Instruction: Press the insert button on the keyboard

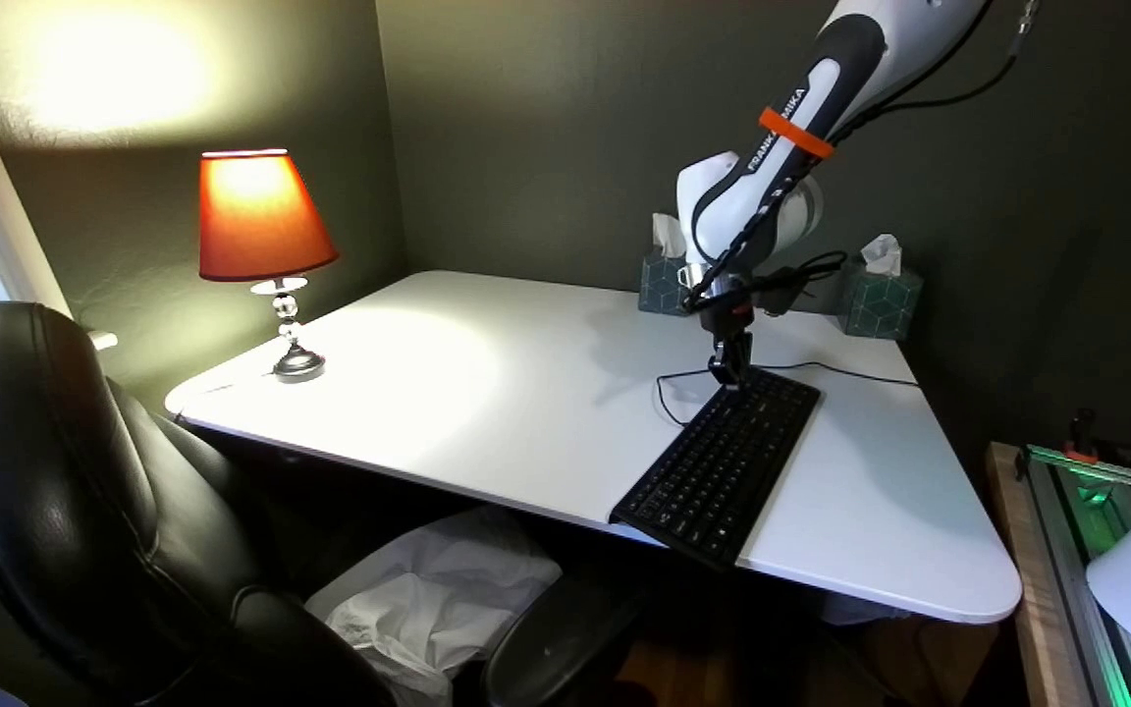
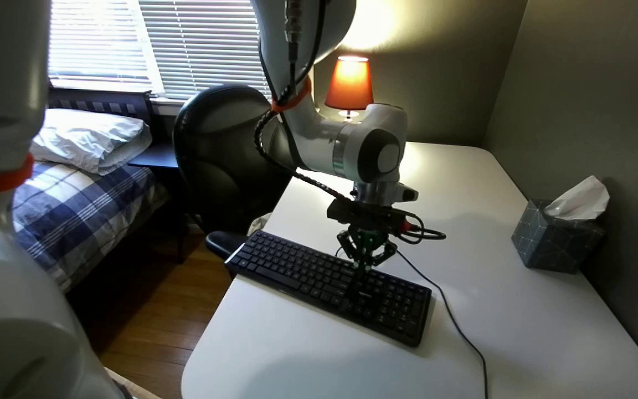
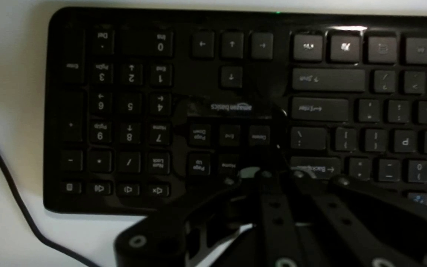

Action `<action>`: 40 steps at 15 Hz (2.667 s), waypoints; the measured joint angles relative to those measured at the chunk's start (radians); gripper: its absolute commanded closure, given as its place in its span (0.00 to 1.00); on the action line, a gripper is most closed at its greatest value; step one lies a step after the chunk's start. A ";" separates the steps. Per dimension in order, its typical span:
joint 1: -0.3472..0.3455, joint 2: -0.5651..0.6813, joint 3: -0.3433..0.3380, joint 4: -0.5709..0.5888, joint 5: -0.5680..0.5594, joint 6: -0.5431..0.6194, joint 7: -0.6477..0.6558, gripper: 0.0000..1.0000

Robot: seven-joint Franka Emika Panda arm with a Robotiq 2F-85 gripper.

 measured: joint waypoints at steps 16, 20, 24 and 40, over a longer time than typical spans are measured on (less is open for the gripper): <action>-0.005 0.024 0.007 0.035 0.000 -0.037 -0.001 1.00; -0.005 0.024 0.007 0.035 0.000 -0.037 -0.001 1.00; -0.004 0.014 0.007 0.033 -0.001 -0.037 -0.001 1.00; 0.001 -0.071 0.007 0.000 -0.009 -0.037 0.000 0.00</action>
